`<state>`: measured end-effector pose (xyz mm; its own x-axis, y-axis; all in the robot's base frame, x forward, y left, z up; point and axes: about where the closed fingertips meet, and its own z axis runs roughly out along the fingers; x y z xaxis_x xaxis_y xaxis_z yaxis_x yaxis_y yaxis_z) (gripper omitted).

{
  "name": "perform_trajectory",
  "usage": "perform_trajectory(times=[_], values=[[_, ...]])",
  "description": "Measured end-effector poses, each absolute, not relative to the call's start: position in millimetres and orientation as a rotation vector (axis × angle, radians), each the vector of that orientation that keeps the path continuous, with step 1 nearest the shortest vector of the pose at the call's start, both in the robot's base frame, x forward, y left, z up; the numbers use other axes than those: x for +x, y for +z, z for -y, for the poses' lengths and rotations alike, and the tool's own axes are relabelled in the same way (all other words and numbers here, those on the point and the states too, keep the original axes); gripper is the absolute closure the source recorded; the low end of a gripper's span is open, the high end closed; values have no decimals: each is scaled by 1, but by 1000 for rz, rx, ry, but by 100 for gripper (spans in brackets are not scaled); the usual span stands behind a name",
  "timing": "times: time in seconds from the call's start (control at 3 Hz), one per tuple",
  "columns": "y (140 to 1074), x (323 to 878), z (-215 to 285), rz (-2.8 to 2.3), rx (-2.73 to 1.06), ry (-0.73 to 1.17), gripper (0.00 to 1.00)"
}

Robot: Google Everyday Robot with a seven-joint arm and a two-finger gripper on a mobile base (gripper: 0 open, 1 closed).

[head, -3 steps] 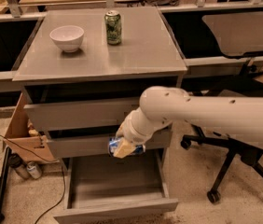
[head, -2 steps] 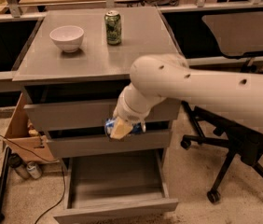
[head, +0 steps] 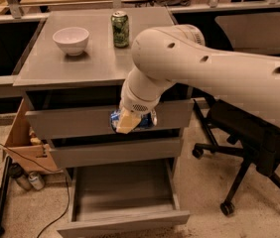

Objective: Pick pepsi can from bottom drawer and place on counter

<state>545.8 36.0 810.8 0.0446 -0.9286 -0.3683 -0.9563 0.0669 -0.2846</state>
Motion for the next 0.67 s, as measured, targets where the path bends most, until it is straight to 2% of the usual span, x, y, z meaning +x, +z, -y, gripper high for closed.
perform_trajectory(times=[0.67], values=[[813,542,-29,-1888,-1855,91,100]])
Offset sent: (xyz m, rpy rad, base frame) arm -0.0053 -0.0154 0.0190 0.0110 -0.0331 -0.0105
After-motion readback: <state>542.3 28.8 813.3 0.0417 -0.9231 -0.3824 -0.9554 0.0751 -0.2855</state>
